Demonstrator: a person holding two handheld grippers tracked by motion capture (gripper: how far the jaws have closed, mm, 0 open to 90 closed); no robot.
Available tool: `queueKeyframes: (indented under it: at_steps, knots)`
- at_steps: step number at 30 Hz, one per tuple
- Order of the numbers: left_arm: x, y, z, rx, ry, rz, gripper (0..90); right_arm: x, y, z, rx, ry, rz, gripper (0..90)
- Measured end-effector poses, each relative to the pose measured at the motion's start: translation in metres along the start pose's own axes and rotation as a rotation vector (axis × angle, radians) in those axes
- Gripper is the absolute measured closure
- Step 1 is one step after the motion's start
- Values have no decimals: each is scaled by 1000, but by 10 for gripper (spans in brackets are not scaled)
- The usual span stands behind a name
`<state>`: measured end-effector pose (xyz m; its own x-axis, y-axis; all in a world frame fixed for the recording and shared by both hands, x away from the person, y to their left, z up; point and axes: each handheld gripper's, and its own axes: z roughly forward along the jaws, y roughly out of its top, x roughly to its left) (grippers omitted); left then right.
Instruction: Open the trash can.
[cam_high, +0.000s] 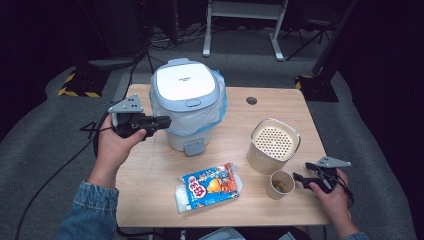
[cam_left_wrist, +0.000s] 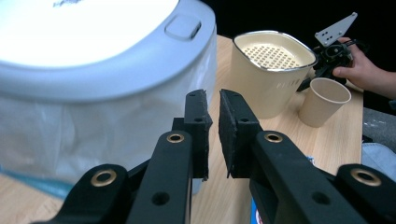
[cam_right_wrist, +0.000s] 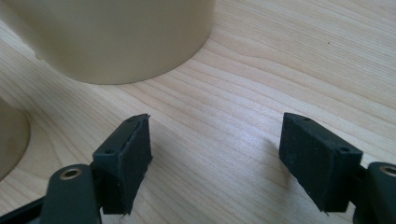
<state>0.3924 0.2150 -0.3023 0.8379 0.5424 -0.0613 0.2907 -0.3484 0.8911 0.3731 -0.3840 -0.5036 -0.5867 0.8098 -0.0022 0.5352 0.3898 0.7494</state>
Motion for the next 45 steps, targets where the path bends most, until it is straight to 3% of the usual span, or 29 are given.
queueKeyframes:
  at_steps: [9, 12, 19, 32, 40, 45]
  knots:
    - [10, 28, 15, -32, -33, 24, 834, 0, 0, 0, 0, 0, 0, 257]
    - [11, 38, 20, -28, -33, 47, 851, 0, 0, 0, 0, 0, 0, 257]
    - [15, 55, 36, -15, -37, 52, 886, 0, 0, 0, 0, 0, 0, 257]
    - [19, 57, 59, 37, 2, 33, 891, 0, 0, 0, 0, 0, 0, 257]
    - [12, 63, 62, 82, 42, 85, 878, 0, 0, 0, 0, 0, 0, 257]
    - [15, 63, 62, 75, 29, 52, 890, 0, 0, 0, 0, 0, 0, 257]
